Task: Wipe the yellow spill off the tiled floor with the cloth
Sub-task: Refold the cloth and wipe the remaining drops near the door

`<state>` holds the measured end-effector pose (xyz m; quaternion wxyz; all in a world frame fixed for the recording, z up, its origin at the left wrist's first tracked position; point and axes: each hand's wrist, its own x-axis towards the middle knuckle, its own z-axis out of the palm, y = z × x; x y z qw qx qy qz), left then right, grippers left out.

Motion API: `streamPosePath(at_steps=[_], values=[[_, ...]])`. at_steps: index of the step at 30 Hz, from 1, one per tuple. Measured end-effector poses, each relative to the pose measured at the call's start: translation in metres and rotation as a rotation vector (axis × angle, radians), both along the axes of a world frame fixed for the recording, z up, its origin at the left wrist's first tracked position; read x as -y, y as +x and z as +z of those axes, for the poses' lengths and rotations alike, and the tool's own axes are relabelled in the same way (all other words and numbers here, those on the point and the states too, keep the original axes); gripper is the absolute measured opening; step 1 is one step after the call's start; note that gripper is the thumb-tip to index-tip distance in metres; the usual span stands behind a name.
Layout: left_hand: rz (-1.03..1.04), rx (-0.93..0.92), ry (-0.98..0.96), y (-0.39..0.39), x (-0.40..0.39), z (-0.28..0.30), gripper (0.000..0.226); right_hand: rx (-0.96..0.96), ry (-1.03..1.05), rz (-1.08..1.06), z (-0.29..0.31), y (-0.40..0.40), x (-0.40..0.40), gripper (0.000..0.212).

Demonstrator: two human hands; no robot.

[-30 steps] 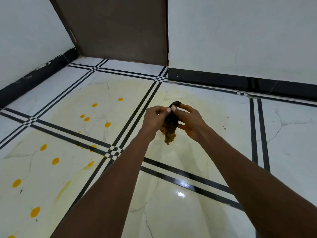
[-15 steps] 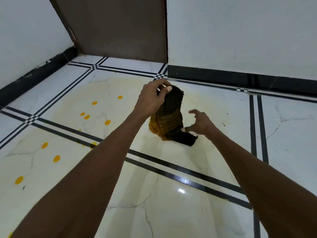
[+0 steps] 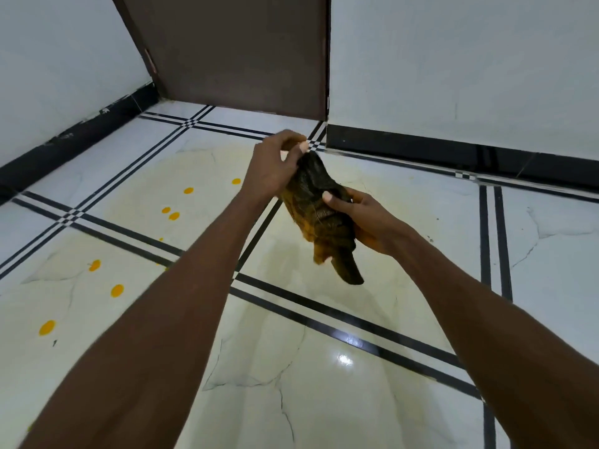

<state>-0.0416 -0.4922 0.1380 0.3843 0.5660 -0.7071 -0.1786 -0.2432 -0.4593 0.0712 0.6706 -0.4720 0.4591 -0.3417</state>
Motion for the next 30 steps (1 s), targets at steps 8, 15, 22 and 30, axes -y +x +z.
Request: streamPosePath(at_steps=[8, 15, 22, 30], values=[[0.202, -0.318, 0.544, 0.002, -0.036, -0.076, 0.044, 0.045, 0.214, -0.263, 0.018, 0.013, 0.003, 0.027], [0.074, -0.598, 0.873, -0.010, -0.048, -0.084, 0.067, 0.280, 0.422, -0.416, 0.019, 0.016, 0.004, 0.031], [0.050, -0.778, 0.808, -0.020, -0.046, -0.086, 0.053, 0.199, 0.364, -0.313, 0.021, 0.023, 0.003, 0.030], [0.124, -0.978, 0.666, -0.008, -0.041, -0.082, 0.033, 0.060, 0.325, -0.348, 0.028, 0.010, 0.007, 0.018]])
